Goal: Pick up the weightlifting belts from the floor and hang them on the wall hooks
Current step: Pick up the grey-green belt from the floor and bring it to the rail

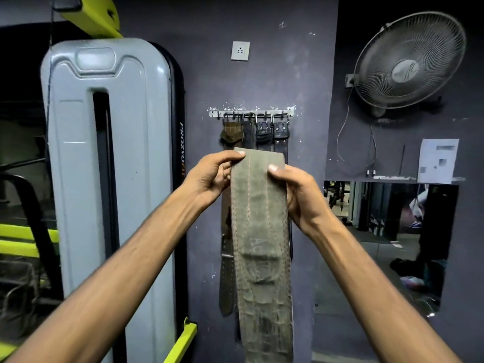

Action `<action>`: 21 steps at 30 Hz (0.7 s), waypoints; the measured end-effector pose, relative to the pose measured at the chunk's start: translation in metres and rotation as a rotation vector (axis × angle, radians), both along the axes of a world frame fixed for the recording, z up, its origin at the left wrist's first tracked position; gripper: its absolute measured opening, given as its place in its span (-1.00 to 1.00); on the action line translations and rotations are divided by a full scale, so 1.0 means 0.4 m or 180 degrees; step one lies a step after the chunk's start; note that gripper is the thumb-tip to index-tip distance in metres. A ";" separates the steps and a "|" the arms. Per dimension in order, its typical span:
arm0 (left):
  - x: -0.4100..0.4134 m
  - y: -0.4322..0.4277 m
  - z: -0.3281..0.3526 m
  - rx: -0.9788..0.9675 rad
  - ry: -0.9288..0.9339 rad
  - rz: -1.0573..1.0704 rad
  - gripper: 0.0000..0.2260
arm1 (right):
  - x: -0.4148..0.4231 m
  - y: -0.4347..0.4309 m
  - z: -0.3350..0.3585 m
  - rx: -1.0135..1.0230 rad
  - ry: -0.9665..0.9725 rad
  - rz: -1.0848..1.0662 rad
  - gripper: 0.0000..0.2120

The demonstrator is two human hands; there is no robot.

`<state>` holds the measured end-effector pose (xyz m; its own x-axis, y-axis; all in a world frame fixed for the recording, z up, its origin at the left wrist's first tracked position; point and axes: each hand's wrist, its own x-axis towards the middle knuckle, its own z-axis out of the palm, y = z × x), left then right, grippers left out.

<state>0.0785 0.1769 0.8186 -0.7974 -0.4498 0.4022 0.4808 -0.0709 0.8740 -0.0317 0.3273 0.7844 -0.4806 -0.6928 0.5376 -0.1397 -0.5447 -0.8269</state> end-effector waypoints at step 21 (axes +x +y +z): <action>-0.052 -0.008 -0.006 0.0301 -0.0149 0.0309 -0.65 | -0.132 -0.033 0.000 -0.0024 0.0362 0.0661 -0.51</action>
